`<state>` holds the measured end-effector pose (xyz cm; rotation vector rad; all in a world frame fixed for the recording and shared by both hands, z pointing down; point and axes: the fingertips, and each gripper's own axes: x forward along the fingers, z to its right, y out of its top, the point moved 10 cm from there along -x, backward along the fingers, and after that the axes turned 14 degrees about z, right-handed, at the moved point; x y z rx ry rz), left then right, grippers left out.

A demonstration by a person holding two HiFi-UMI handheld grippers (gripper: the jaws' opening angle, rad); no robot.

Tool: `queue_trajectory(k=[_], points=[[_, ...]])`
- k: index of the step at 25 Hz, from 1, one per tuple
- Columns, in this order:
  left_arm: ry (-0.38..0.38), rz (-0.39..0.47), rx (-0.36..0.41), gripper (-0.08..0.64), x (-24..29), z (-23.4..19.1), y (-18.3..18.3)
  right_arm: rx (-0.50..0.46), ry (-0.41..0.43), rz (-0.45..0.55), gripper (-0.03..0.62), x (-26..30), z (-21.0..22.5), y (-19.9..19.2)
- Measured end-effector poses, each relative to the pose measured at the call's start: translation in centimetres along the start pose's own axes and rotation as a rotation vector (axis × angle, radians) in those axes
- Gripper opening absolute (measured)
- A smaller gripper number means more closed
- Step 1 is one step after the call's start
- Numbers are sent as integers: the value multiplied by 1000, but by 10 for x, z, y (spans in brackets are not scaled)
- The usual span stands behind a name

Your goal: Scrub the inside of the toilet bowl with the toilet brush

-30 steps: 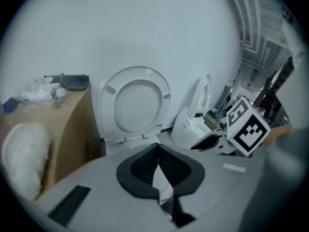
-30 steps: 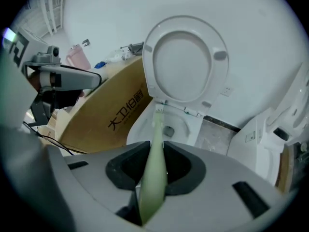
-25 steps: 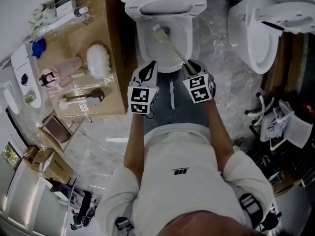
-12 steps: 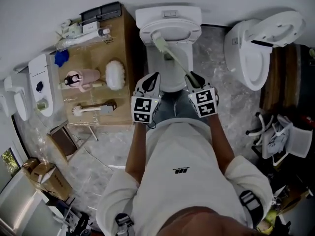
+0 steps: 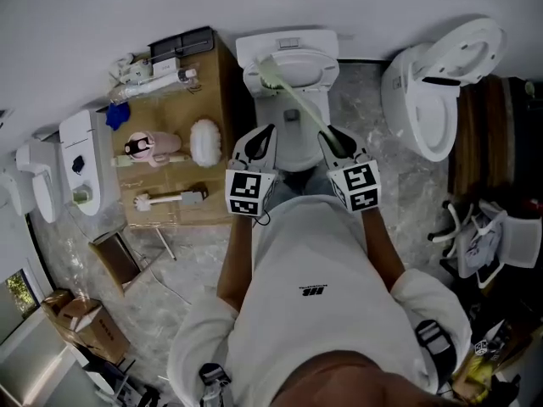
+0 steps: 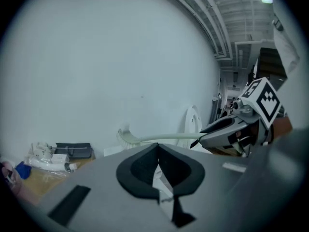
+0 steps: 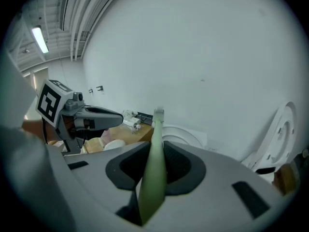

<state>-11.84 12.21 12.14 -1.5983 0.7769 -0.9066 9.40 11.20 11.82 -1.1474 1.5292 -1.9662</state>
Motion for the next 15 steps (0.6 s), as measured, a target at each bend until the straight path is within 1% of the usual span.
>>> queue_trajectory(k=[6, 15], points=[[-13, 29, 9, 11, -1, 7, 10, -20, -11, 32, 78, -9, 1, 12], [-2, 32, -17, 11, -9, 14, 16, -33, -12, 65, 78, -19, 0, 31]])
